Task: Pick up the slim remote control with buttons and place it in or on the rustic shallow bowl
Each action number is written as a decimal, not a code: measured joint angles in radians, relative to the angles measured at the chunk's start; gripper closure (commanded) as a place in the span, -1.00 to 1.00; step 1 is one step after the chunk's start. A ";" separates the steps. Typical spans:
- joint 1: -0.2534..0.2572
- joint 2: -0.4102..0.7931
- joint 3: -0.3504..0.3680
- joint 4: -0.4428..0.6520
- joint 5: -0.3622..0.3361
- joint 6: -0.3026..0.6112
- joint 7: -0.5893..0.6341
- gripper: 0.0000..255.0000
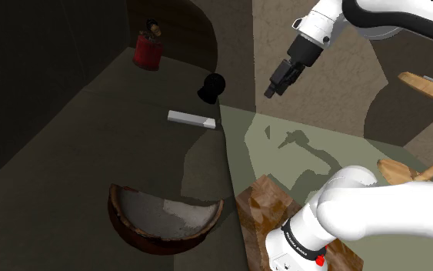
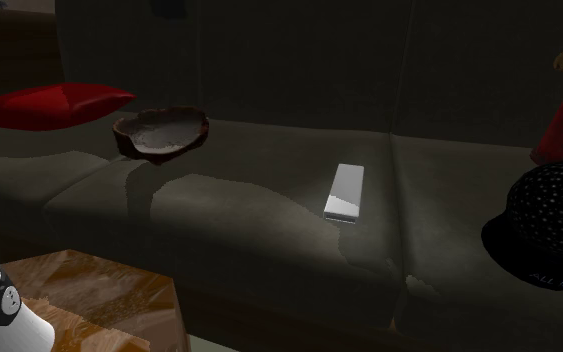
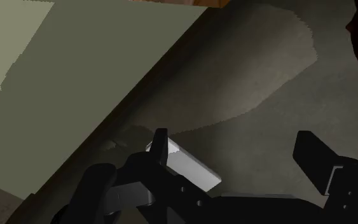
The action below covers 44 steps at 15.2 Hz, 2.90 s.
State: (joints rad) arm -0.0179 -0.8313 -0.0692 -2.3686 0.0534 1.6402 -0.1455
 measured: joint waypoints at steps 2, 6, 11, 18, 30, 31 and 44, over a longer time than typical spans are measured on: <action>0.003 0.014 -0.004 -0.002 -0.003 0.014 -0.012 -1.00; 0.028 0.127 -0.022 0.007 -0.018 0.100 -0.085 -1.00; 0.062 0.308 -0.048 0.032 -0.031 0.232 -0.191 -1.00; 0.103 0.580 -0.072 0.126 -0.032 0.379 -0.340 -1.00; 0.137 1.030 -0.052 0.401 -0.020 0.506 -0.550 -1.00; 0.137 1.043 -0.051 0.405 -0.020 0.515 -0.555 -1.00; 0.135 1.103 -0.048 0.378 -0.012 0.601 -0.567 -1.00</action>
State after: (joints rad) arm 0.1168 0.2721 -0.1168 -1.9907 0.0418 2.2412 -0.7121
